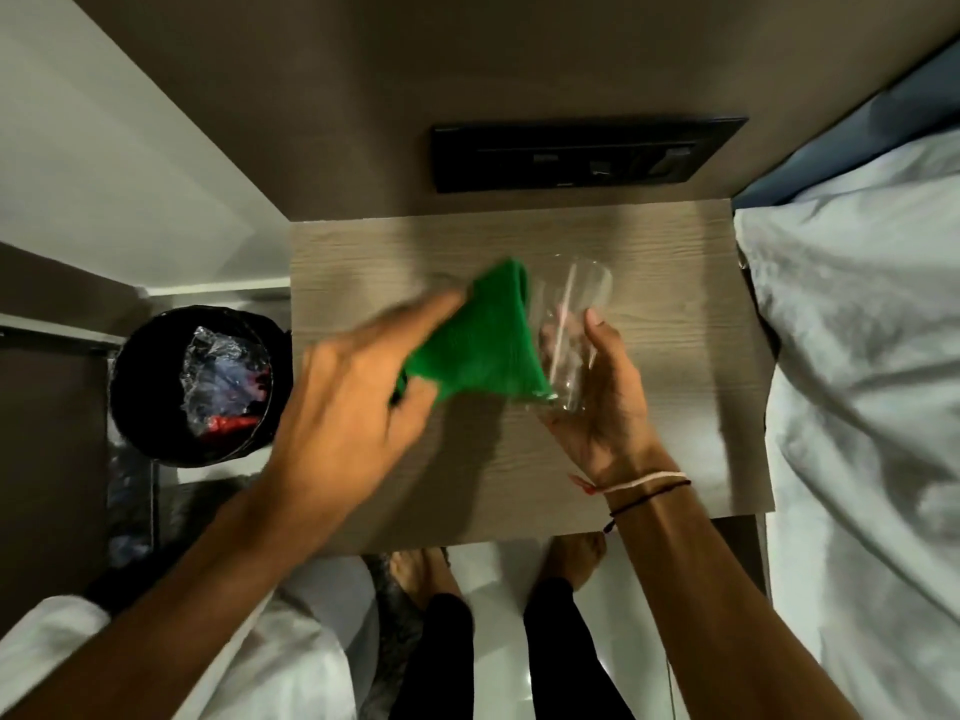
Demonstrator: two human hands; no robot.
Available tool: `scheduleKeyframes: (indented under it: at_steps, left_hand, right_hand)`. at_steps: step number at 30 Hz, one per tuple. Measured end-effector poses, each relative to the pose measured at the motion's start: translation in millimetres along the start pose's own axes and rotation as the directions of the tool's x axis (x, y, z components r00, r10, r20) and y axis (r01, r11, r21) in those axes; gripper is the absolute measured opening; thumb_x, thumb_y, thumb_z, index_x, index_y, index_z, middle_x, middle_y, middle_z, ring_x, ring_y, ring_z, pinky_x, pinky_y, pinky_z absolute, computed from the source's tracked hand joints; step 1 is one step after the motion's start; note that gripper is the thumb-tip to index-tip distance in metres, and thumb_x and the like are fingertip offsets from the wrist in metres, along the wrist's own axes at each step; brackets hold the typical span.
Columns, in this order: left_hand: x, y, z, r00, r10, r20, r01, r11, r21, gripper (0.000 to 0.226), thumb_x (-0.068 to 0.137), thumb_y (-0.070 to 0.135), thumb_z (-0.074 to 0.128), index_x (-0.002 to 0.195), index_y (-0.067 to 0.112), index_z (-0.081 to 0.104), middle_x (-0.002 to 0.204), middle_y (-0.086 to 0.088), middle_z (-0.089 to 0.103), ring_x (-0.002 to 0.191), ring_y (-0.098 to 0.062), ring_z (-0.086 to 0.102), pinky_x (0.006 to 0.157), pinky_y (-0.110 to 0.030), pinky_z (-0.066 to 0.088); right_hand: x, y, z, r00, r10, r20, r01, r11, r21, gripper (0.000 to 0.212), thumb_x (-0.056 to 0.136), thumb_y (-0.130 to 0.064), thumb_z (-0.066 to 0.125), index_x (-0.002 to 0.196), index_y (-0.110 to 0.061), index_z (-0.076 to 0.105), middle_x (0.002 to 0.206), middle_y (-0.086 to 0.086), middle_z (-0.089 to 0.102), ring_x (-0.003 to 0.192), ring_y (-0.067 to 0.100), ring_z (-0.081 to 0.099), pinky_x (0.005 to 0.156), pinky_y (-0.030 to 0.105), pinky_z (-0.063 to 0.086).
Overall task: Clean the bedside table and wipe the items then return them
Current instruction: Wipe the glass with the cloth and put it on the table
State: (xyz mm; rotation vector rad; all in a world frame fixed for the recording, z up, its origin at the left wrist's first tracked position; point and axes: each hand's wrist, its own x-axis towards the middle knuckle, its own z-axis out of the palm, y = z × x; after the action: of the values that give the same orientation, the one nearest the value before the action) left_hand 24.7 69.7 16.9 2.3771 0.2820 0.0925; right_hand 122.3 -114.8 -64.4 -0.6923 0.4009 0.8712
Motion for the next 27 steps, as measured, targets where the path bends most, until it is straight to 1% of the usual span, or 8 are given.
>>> scheduleKeyframes:
  at_steps: [4, 8, 11, 15, 16, 19, 22, 27]
  left_hand:
    - [34.7, 12.4, 22.1, 0.999, -0.007, -0.045, 0.008, 1.000, 0.024, 0.071, 0.079, -0.009, 0.060, 0.144, 0.019, 0.049, 0.147, -0.007, 0.054, 0.129, -0.022, 0.057, 0.109, -0.035, 0.047]
    - [33.2, 26.8, 49.8, 0.996, 0.012, 0.091, -0.019, 0.997, 0.078, 0.072, 0.081, -0.011, 0.058, 0.142, 0.026, 0.050, 0.156, -0.003, 0.042, 0.142, -0.032, 0.042, 0.104, -0.055, 0.049]
    - [9.6, 19.5, 46.9, 0.989, 0.056, 0.138, -0.064, 0.997, 0.054, 0.069, 0.080, -0.005, 0.059, 0.139, 0.030, 0.055, 0.152, 0.004, 0.047, 0.136, -0.020, 0.051, 0.102, -0.044, 0.053]
    - [-11.3, 4.8, 21.8, 0.974, 0.132, 0.183, -0.135, 0.991, 0.006, 0.058, 0.075, -0.004, 0.055, 0.124, 0.024, 0.068, 0.140, 0.002, 0.060, 0.119, -0.012, 0.064, 0.097, -0.017, 0.051]
    - [-8.7, 3.2, 15.7, 0.979, 0.129, 0.159, -0.133, 0.991, 0.016, 0.056, 0.076, -0.005, 0.054, 0.124, 0.021, 0.069, 0.139, 0.000, 0.060, 0.120, -0.013, 0.063, 0.099, -0.018, 0.051]
    - [17.8, 5.9, 10.9, 0.999, 0.035, 0.020, -0.036, 0.998, 0.053, 0.058, 0.080, -0.006, 0.053, 0.132, 0.019, 0.063, 0.145, -0.004, 0.055, 0.128, -0.019, 0.058, 0.106, -0.032, 0.049]
    - [44.8, 19.8, 27.7, 0.999, -0.024, -0.042, 0.026, 0.998, 0.058, 0.064, 0.080, -0.008, 0.055, 0.135, 0.024, 0.060, 0.149, -0.002, 0.051, 0.134, -0.023, 0.052, 0.109, -0.040, 0.047]
    - [36.5, 36.1, 53.1, 0.993, 0.034, 0.116, -0.047, 0.992, 0.114, 0.062, 0.079, -0.009, 0.064, 0.133, 0.022, 0.062, 0.149, -0.004, 0.051, 0.139, -0.035, 0.045, 0.099, -0.056, 0.053]
  right_hand:
    - [1.1, 14.5, 13.6, 1.000, 0.011, 0.018, -0.010, 0.998, -0.058, 0.051, 0.079, -0.036, 0.075, 0.122, -0.013, 0.064, 0.104, 0.004, 0.072, 0.089, 0.014, 0.069, 0.077, 0.027, 0.058]
    - [5.3, 21.1, 17.2, 0.997, 0.007, -0.079, 0.000, 0.996, 0.085, 0.047, 0.098, -0.050, 0.041, 0.118, -0.017, 0.068, 0.107, 0.009, 0.071, 0.098, 0.026, 0.066, 0.082, 0.037, 0.054]
    - [5.9, 10.8, 8.0, 0.989, 0.026, -0.143, -0.014, 0.996, 0.083, 0.046, 0.098, -0.045, 0.034, 0.113, -0.016, 0.066, 0.104, 0.011, 0.069, 0.094, 0.026, 0.066, 0.077, 0.035, 0.057]
    - [2.4, 0.2, -5.9, 0.993, 0.055, -0.108, -0.052, 0.998, 0.029, 0.035, 0.096, -0.039, 0.049, 0.098, -0.016, 0.075, 0.111, 0.011, 0.067, 0.095, 0.024, 0.067, 0.090, 0.038, 0.053]
    - [1.0, -0.3, -6.6, 0.994, 0.056, -0.091, -0.054, 0.998, 0.022, 0.032, 0.091, -0.038, 0.059, 0.106, -0.015, 0.074, 0.118, 0.011, 0.065, 0.101, 0.025, 0.066, 0.094, 0.041, 0.053]
    - [-0.3, 6.9, -8.2, 0.999, 0.051, 0.009, -0.051, 0.999, 0.007, 0.085, 0.077, -0.039, 0.080, 0.147, -0.006, 0.045, 0.139, 0.015, 0.048, 0.118, 0.026, 0.056, 0.104, 0.041, 0.044]
    - [-0.9, 19.0, 3.4, 0.999, 0.039, 0.010, -0.039, 0.999, 0.023, 0.076, 0.063, -0.039, 0.091, 0.128, -0.010, 0.065, 0.119, 0.009, 0.067, 0.101, 0.019, 0.066, 0.092, 0.034, 0.050]
    - [2.7, 19.5, 10.1, 0.996, 0.009, -0.088, 0.003, 0.992, 0.126, 0.059, 0.097, -0.063, 0.036, 0.118, -0.018, 0.066, 0.103, 0.008, 0.075, 0.091, 0.023, 0.073, 0.078, 0.036, 0.060]
